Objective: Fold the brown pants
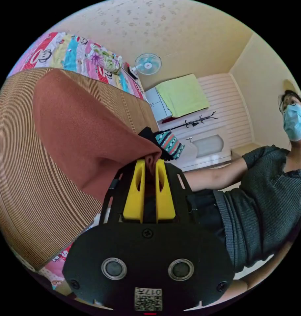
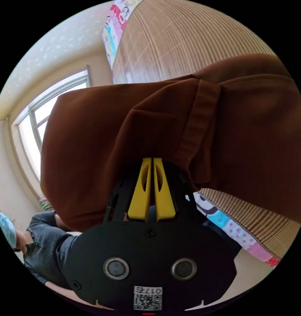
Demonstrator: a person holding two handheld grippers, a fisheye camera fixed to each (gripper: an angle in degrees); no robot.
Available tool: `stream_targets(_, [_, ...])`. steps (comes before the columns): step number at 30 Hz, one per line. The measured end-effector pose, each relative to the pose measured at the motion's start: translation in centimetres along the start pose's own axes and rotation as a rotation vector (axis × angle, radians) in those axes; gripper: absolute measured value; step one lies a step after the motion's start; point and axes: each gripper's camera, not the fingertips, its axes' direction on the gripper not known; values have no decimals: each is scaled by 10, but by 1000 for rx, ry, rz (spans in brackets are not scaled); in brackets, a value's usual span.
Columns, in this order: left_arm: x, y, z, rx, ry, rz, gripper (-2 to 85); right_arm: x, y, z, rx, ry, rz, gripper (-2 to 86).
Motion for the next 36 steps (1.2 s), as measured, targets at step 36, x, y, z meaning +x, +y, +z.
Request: stream_targets(36, [-95,129,175,-154,458,-797,99,231,223,-210,537,-727,214,319])
